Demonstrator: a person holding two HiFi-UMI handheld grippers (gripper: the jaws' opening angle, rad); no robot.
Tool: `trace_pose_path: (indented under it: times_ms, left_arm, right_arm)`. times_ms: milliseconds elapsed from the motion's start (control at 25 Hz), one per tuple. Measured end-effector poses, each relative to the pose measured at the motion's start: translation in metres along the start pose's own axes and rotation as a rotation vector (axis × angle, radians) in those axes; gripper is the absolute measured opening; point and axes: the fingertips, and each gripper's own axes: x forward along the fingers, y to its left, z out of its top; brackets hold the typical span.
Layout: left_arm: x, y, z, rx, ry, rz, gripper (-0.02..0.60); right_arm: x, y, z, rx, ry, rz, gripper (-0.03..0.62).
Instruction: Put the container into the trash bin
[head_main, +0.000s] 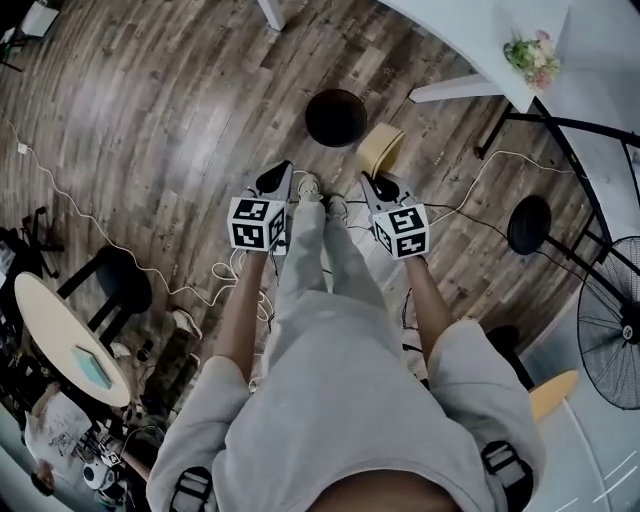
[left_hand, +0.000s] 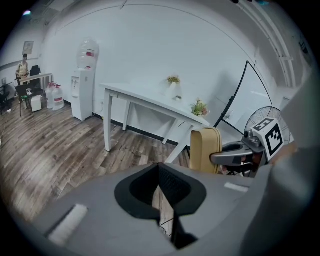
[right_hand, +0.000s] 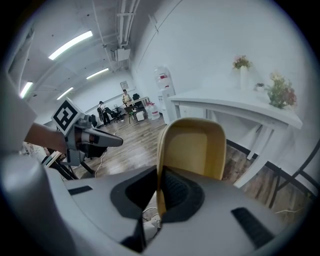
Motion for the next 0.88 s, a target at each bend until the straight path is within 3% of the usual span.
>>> trace_pose_path:
  times_ms: [880]
  left_arm:
    - [0.058,0.014,-0.075,-0.038,0.049,-0.013,0.011]
  right_arm:
    - [0.05,-0.013,-0.086,0.057,0.059,0.018,0.026]
